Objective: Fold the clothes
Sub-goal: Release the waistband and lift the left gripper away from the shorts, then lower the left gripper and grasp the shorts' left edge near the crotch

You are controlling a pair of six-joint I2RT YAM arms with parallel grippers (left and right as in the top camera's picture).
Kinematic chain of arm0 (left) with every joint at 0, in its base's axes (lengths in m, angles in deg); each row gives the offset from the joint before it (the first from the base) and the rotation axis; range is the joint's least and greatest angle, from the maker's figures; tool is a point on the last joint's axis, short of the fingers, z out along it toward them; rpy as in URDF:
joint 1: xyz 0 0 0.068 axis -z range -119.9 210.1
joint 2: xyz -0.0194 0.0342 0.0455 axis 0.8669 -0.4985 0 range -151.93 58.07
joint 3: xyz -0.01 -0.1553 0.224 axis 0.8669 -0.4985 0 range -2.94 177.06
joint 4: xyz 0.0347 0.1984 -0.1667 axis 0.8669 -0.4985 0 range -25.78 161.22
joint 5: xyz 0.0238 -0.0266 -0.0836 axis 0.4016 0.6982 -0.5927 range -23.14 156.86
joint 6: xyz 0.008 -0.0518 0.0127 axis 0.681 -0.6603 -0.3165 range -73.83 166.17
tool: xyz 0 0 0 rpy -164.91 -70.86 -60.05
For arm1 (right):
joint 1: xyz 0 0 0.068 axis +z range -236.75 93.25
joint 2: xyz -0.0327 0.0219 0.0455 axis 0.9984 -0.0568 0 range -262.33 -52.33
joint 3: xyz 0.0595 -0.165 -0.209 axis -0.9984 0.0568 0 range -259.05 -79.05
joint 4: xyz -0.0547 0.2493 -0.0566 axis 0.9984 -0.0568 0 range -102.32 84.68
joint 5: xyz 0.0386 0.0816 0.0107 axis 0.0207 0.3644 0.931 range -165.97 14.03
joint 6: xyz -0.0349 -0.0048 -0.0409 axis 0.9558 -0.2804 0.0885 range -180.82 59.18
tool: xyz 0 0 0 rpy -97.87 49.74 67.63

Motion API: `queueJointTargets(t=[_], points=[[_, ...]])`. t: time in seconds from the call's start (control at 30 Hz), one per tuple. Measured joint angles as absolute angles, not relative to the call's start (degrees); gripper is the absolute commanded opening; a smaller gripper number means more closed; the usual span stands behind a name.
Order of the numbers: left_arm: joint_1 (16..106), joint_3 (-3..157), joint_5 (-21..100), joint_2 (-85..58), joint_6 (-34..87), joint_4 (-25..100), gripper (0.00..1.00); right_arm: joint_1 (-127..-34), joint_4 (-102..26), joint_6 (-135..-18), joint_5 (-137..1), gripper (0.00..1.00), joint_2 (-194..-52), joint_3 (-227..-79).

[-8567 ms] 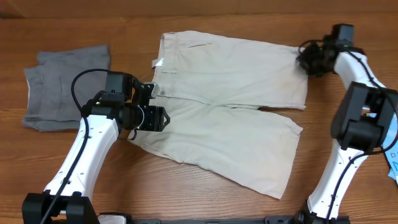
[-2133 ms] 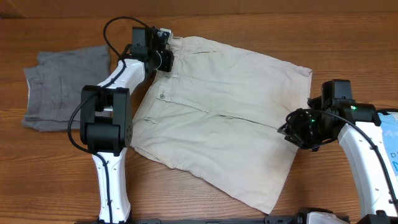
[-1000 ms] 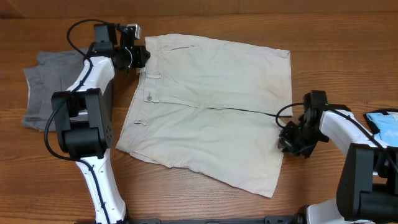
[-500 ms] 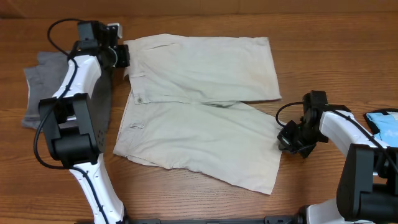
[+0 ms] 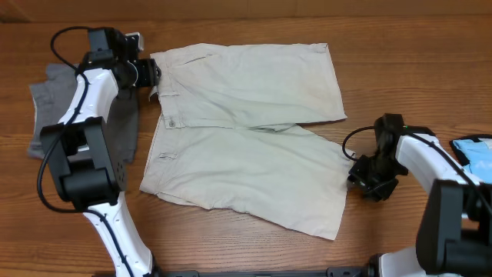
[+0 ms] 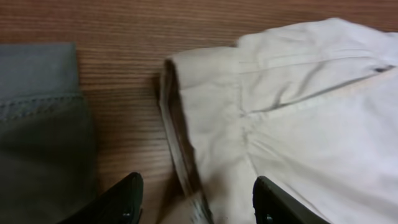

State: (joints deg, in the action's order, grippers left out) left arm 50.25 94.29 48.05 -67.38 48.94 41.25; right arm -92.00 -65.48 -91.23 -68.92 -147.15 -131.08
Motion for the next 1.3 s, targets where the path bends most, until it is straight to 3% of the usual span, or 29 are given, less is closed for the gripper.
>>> queueJointTargets(t=[0.07,0.4,0.47,0.57,0.73,0.87,0.9,1.03,1.1,1.17,1.2,1.3], points=[[50.2,94.3,47.3,-64.9,49.2,38.9,0.61,-92.0,-65.0,-90.0,-68.7,0.59,-143.8,-132.7],[51.4,94.7,45.4,-42.8,49.9,20.0,0.64,-92.0,-52.4,-88.6,-67.2,0.59,-138.6,-133.7],[52.2,94.9,45.2,-39.4,50.2,15.3,0.64,-92.0,-49.1,-88.4,-67.2,0.53,-139.2,-132.6],[52.9,95.0,45.0,-36.1,50.4,8.0,0.63,-92.0,-46.5,-88.1,-66.0,0.36,-141.0,-131.2],[53.0,95.0,45.1,-35.4,50.7,-2.8,0.60,-92.0,-42.9,-88.1,-62.3,0.29,-143.8,-130.4],[53.0,95.0,46.1,-35.4,50.8,-7.7,0.57,-92.0,-40.4,-88.4,-60.9,0.05,-144.8,-130.4],[53.0,95.0,46.5,-35.4,50.8,-8.8,0.57,-92.0,-39.6,-88.5,-60.7,0.04,-145.1,-130.3],[53.0,95.0,47.6,-35.4,50.8,-12.2,0.56,-92.0,-35.4,-89.1,-60.2,0.04,-145.8,-130.3],[53.0,95.0,48.1,-35.4,50.8,-13.5,0.55,-92.0,-34.5,-89.3,-59.9,0.16,-145.8,-130.3],[53.0,95.0,48.5,-35.4,50.8,-14.7,0.55,-92.0,-35.4,-89.6,-59.9,0.44,-145.8,-130.3],[53.0,95.0,48.6,-35.4,50.8,-15.0,0.55,-92.1,-36.0,-89.1,-59.9,0.49,-145.8,-130.3],[53.0,94.7,48.9,-35.4,50.8,-15.6,0.55,-92.5,-38.1,-88.9,-60.4,0.49,-145.8,-130.3]])
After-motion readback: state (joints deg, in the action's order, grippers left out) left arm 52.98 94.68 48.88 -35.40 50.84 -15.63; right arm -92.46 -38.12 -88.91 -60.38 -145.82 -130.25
